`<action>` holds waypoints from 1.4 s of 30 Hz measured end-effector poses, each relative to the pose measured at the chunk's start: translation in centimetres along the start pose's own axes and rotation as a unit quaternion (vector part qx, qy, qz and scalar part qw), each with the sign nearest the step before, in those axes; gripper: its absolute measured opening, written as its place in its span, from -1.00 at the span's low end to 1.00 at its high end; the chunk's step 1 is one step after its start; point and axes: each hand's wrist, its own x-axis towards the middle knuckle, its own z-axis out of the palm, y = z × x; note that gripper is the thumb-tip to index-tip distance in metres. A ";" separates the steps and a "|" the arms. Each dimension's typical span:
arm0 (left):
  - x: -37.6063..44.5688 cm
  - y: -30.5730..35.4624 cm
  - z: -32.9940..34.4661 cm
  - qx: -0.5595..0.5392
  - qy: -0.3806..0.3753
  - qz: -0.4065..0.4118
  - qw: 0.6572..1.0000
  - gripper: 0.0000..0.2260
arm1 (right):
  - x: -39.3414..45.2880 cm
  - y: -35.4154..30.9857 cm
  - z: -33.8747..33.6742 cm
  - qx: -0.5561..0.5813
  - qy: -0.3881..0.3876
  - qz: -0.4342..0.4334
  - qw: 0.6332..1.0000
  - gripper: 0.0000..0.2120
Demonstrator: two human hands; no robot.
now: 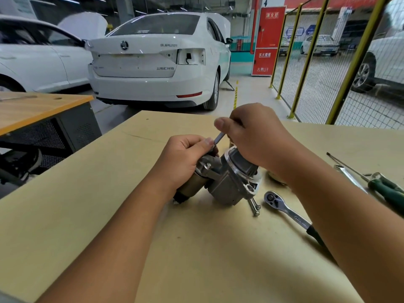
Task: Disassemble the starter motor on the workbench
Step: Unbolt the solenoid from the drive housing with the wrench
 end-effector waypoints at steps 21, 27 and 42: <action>-0.2 0.2 0.0 -0.011 -0.008 -0.008 1.000 -0.74 | -0.1 0.4 0.6 0.046 0.029 -0.014 0.998 -0.56; -0.3 0.2 -0.2 0.007 -0.021 -0.010 1.000 -0.72 | -0.3 0.8 -0.6 0.064 -0.017 -0.084 0.994 -0.93; 0.1 -0.4 -0.6 0.032 -0.010 0.025 0.999 -0.79 | -0.3 1.1 0.4 0.157 0.023 -0.079 0.984 -0.95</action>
